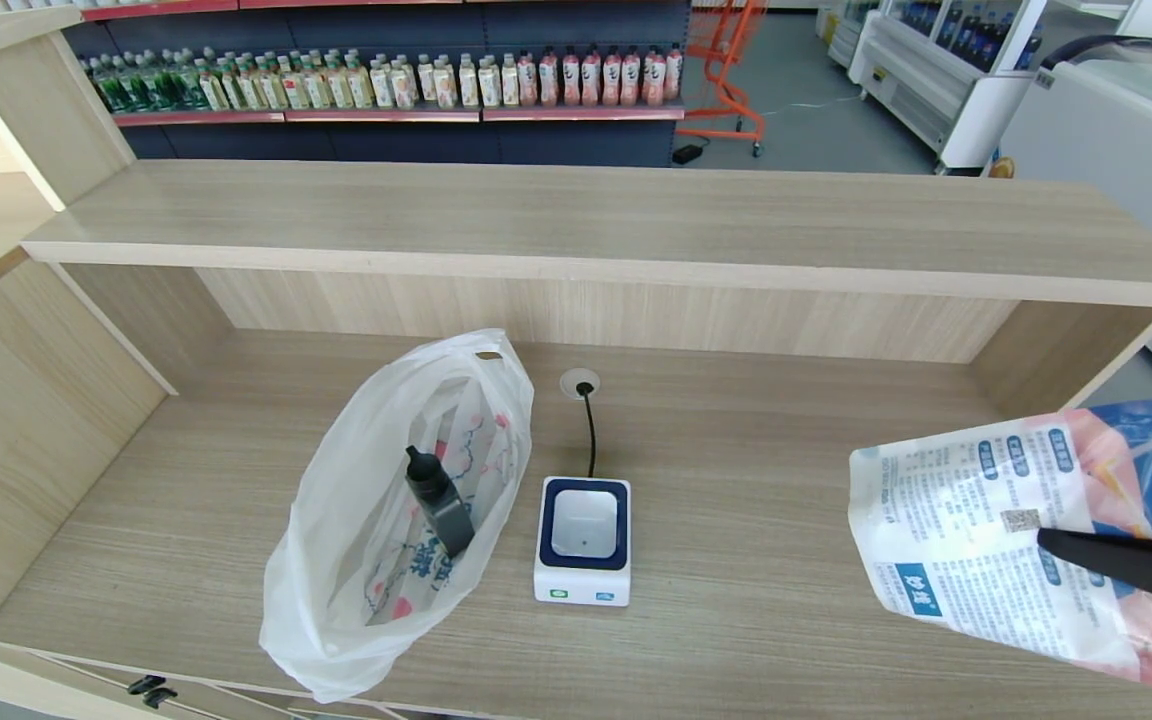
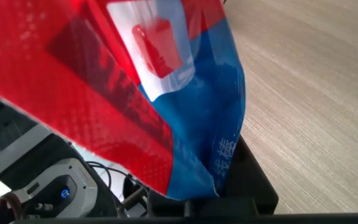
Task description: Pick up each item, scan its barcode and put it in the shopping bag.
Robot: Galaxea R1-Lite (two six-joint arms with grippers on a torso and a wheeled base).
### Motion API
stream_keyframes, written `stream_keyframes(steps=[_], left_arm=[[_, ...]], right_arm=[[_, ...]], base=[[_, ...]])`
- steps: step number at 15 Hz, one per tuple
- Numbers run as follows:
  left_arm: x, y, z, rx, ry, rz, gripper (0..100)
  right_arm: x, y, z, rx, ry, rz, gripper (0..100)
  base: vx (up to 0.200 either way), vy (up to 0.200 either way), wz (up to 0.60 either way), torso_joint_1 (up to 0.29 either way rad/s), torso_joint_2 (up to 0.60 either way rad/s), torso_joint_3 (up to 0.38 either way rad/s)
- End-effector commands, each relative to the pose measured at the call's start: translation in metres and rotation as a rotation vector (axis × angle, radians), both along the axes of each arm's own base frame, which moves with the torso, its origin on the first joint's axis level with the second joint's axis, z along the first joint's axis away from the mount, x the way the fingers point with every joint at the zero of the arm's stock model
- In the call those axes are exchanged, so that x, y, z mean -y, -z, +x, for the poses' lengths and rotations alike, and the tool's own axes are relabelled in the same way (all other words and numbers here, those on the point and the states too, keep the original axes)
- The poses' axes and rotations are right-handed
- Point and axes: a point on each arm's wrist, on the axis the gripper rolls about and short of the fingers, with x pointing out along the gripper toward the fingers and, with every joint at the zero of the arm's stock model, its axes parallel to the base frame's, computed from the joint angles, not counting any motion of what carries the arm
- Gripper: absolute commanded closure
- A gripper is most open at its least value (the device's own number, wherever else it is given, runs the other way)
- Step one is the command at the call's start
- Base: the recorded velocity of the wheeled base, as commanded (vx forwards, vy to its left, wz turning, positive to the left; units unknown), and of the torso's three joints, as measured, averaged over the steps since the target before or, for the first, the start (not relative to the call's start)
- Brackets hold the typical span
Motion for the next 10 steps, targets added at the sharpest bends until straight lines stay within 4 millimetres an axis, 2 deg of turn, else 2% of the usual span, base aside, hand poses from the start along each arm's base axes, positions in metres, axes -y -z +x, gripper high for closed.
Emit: stream_keyframes(steps=[1,7,10], left_arm=[[0.0,0.0,0.0,-0.002,-0.001,0.0,0],[0.0,0.0,0.0,-0.001,-0.001,-0.002,0],[0.0,0.0,0.0,-0.002,-0.001,0.0,0]], right_arm=[[0.001,0.003,-0.009,0.01,-0.002,0.002,100],[-0.002,0.004,-0.01,-0.014,-0.042,0.032,100],[-0.003,0.01,0.001,-0.056,-0.044,0.02,100]], base=[[0.0,0.0,0.0,0.0,0.0,0.0],[0.0,0.2,0.0,0.003,0.0,0.001],[0.0,0.2,0.0,0.001,0.0,0.004]])
